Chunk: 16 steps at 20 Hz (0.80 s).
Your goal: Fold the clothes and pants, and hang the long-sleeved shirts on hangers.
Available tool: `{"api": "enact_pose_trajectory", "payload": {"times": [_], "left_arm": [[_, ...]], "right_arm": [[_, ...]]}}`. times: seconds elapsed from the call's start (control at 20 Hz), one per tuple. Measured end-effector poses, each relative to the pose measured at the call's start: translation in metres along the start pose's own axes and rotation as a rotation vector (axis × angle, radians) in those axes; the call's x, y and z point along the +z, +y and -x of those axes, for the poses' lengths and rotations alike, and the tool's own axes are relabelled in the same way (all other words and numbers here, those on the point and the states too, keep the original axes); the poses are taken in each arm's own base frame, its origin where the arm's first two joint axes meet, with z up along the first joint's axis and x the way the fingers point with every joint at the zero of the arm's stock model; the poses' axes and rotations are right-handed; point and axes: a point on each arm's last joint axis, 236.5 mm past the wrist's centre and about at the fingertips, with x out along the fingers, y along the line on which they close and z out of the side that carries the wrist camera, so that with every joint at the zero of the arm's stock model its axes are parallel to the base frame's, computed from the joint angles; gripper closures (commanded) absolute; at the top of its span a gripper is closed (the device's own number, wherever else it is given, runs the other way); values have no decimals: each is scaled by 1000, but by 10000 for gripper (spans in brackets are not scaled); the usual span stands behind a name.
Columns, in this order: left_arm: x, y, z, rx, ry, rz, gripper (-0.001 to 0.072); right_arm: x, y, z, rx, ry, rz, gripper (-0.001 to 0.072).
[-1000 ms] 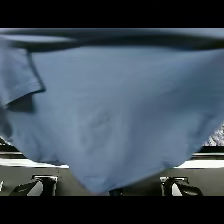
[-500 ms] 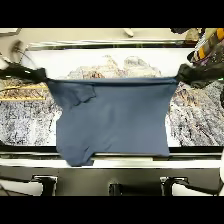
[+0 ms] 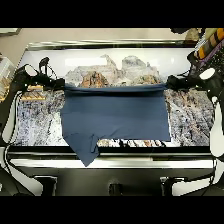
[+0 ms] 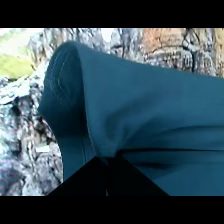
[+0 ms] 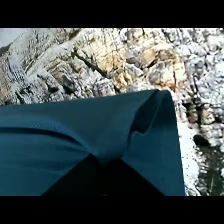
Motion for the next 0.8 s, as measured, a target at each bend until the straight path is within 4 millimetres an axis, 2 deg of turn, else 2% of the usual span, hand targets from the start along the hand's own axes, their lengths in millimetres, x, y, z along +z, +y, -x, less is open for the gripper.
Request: {"api": "enact_pose_trajectory", "payload": {"times": [0.3,0.8], "left_arm": [[-50,-4,4,-20,226,-3,695],[-96,-13,-6,-33,427,46,694]], "right_arm": [[-51,-9,-2,-21,214,-6,684],[-93,-34,-34,-50,383,-64,683]]}}
